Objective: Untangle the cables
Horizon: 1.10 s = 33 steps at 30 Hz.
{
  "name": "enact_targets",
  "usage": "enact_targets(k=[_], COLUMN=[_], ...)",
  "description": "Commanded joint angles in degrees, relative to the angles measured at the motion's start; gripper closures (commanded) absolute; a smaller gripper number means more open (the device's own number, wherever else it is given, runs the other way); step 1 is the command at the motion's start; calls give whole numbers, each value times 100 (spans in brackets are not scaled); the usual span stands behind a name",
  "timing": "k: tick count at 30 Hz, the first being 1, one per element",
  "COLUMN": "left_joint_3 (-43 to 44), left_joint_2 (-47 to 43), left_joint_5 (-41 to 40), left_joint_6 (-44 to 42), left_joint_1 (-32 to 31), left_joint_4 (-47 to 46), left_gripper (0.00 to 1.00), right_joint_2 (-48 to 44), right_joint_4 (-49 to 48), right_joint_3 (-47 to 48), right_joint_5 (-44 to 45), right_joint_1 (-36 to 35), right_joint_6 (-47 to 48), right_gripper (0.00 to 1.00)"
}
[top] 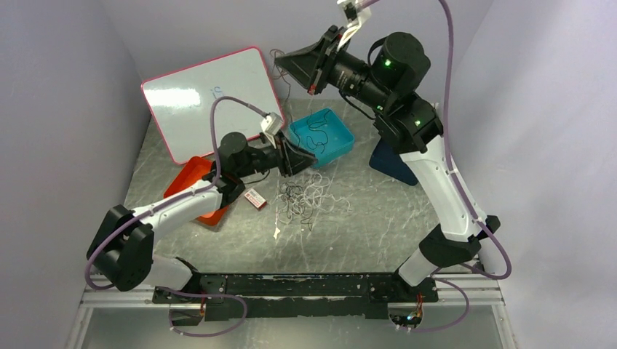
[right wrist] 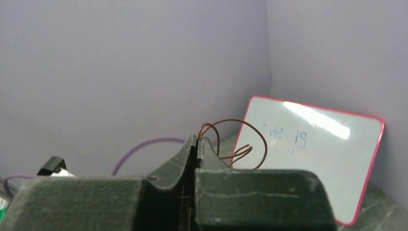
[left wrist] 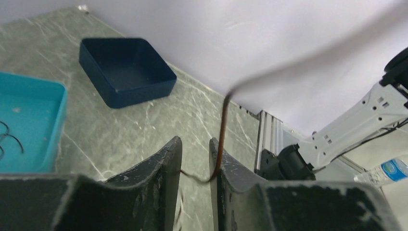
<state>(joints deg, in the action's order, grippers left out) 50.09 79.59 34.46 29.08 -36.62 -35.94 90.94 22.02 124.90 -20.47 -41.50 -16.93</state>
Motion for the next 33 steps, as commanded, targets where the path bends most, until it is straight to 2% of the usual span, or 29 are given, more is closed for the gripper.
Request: enact_targets(k=[1,14,21,33], left_joint_3=[-310,-1448,-1951,-2316], left_joint_2=[-152,-479,-366,-18], left_joint_5=[76,-184,-338,-541], left_joint_6=[-220,-231,-280,-254], left_joint_1=[-143,-303,-440,-570], left_joint_4=[114,193,226,85], left_gripper=[69,74,73,71], right_joint_2=[125,103,34,29], right_joint_4=[-427,-988,-1178,-1235], right_joint_3=[496,676,623,734], right_joint_5=[178,1108,1421,1754], right_joint_1=[-17,-19,-19,-16], right_joint_6=[-98,-32,93,346], right_gripper=[100,100,100,100])
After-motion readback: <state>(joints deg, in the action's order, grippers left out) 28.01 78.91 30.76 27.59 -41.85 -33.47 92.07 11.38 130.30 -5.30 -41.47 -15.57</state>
